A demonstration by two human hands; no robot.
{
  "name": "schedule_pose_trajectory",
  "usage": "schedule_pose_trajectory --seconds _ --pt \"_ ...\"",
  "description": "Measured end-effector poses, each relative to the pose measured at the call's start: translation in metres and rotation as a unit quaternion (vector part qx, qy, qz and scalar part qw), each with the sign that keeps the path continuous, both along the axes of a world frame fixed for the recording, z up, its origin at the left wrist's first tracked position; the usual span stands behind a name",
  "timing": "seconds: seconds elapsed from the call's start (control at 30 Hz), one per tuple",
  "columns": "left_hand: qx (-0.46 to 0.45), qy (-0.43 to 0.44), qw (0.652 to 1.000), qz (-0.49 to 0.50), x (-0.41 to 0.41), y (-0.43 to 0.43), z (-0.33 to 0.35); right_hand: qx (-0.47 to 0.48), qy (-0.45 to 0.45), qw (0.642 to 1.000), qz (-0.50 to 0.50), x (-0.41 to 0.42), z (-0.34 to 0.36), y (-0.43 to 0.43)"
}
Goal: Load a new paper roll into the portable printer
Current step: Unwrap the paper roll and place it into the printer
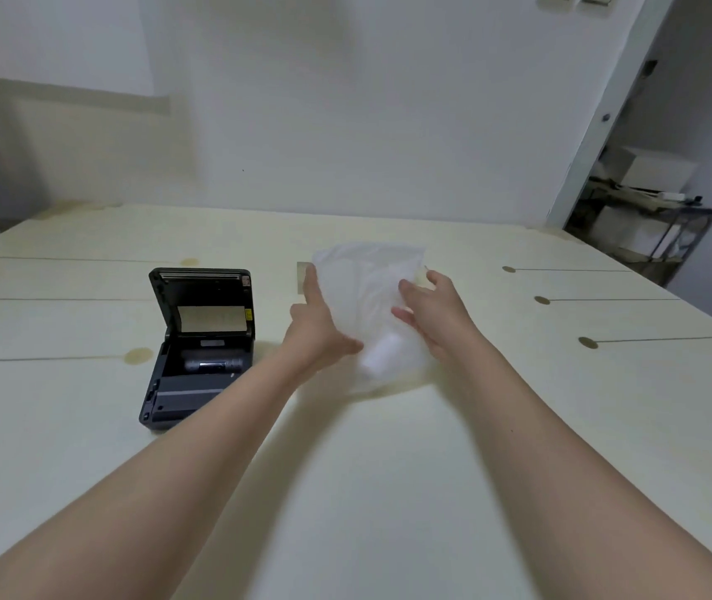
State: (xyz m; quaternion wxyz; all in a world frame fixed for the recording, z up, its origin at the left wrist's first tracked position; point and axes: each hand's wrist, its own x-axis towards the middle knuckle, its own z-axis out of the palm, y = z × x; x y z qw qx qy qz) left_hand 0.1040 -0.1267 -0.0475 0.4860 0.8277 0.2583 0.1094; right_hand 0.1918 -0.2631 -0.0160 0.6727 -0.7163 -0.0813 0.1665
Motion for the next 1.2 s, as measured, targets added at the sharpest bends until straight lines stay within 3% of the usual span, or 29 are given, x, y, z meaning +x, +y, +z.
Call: schedule_pose_trajectory --seconds 0.07,0.17,0.37,0.43,0.47,0.53,0.6,0.67,0.73,0.9,1.03,1.2 --pt "0.089 0.024 0.996 -0.011 -0.003 0.000 -0.006 -0.102 -0.105 0.989 0.019 -0.004 -0.006 -0.007" --pt "0.147 0.005 0.989 -0.021 -0.006 0.003 -0.014 -0.256 -0.254 0.932 0.022 -0.007 -0.014 -0.020" --pt "0.268 -0.048 0.957 0.099 -0.005 -0.004 -0.014 -0.392 -0.253 0.875 0.129 -0.019 -0.028 -0.032" --pt "0.287 -0.142 0.944 0.078 -0.010 -0.008 -0.012 -0.391 -0.247 0.879 0.117 -0.018 -0.036 -0.033" --pt "0.253 -0.162 0.954 0.027 -0.013 -0.010 -0.010 -0.377 -0.241 0.887 0.116 -0.017 -0.038 -0.034" --pt "0.154 -0.098 0.978 -0.100 -0.022 -0.015 -0.009 -0.348 -0.234 0.898 0.134 -0.016 -0.042 -0.033" --pt "0.183 -0.002 0.967 -0.175 -0.026 -0.017 -0.014 -0.336 -0.224 0.899 0.168 -0.017 -0.041 -0.032" --pt "0.200 0.027 0.963 -0.177 -0.029 -0.014 -0.017 -0.340 -0.231 0.888 0.205 -0.018 -0.040 -0.032" --pt "0.118 0.012 0.979 -0.164 -0.030 -0.011 -0.016 -0.320 -0.245 0.891 0.210 -0.019 -0.039 -0.032" --pt "0.045 0.032 0.986 -0.156 -0.030 -0.006 -0.018 -0.300 -0.262 0.910 0.115 -0.021 -0.034 -0.022" --pt "0.058 0.032 0.986 -0.155 -0.032 -0.008 -0.017 -0.316 -0.271 0.909 0.029 -0.019 -0.031 -0.010" --pt "0.075 0.040 0.984 -0.157 -0.029 -0.009 -0.019 -0.304 -0.323 0.895 0.055 -0.020 -0.040 -0.020"
